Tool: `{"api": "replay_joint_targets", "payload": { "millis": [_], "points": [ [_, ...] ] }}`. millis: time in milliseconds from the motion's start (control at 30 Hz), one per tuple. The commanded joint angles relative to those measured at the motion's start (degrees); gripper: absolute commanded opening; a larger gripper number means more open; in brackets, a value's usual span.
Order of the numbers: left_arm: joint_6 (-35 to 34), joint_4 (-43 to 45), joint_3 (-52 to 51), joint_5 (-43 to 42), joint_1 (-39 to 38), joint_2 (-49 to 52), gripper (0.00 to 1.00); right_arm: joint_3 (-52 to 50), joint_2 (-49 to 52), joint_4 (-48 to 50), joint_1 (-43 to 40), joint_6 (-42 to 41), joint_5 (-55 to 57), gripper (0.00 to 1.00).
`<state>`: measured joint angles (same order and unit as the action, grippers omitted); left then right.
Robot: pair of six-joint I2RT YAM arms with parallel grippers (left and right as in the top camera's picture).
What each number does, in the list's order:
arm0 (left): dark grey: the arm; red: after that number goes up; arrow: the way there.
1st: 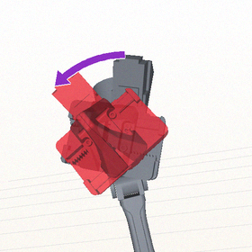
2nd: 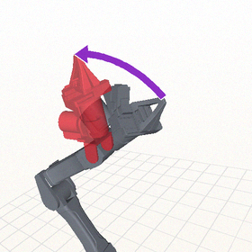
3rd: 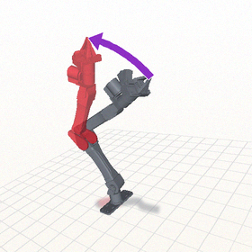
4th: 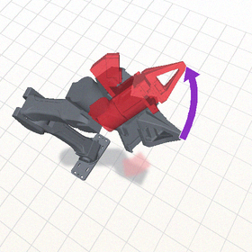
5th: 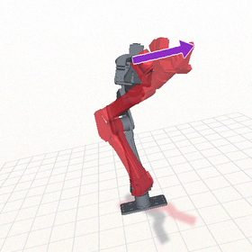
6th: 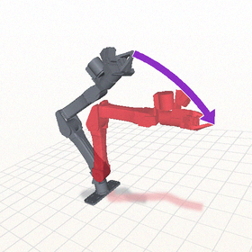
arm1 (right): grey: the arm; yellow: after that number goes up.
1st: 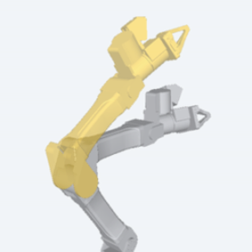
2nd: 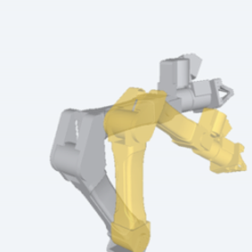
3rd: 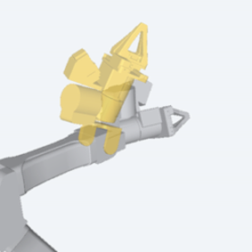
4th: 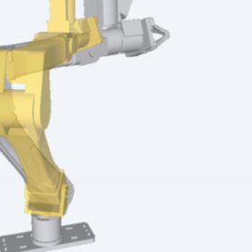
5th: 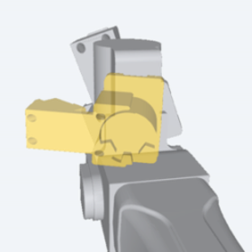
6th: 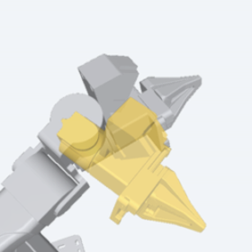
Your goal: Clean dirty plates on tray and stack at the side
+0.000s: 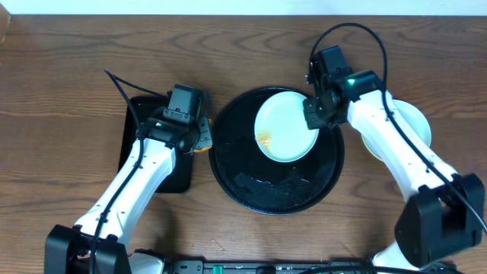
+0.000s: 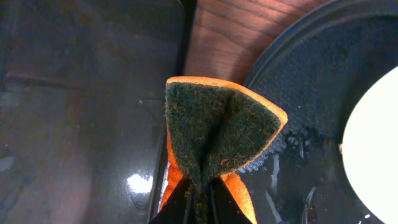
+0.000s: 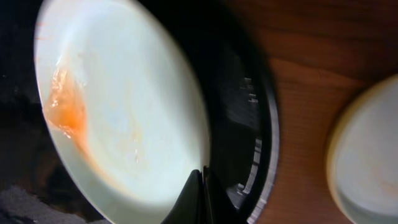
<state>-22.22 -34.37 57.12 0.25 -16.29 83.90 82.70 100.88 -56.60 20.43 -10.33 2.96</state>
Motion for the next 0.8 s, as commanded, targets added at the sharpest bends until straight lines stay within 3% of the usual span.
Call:
{"api": "replay_joint_targets", "payload": {
  "millis": [0,333,367,433,500,767],
  "points": [
    [0.7,-0.1,0.1,0.9,1.2,0.0,0.08,0.2,-2.6,-1.4,0.7,0.8,7.7,0.01],
    [0.7,-0.1,0.1,0.9,3.6,0.0,0.08,0.1,-4.2,-0.8,2.8,0.3,11.5,0.02],
    [0.7,-0.2,0.1,0.9,3.6,0.0,0.07,0.0,-4.1,-0.8,2.6,-0.7,10.9,0.05],
    [0.8,-0.3,0.1,0.9,3.6,0.0,0.08,0.0,-3.7,-0.8,2.0,-2.8,9.8,0.22],
    [0.8,-0.4,0.1,0.9,3.6,0.0,0.08,0.0,-3.2,-0.8,1.2,-4.2,9.3,0.33],
    [2.3,-0.5,0.1,0.9,3.8,0.0,0.08,0.0,1.9,-0.9,-4.1,-3.3,-0.3,0.34]
  ]
}}
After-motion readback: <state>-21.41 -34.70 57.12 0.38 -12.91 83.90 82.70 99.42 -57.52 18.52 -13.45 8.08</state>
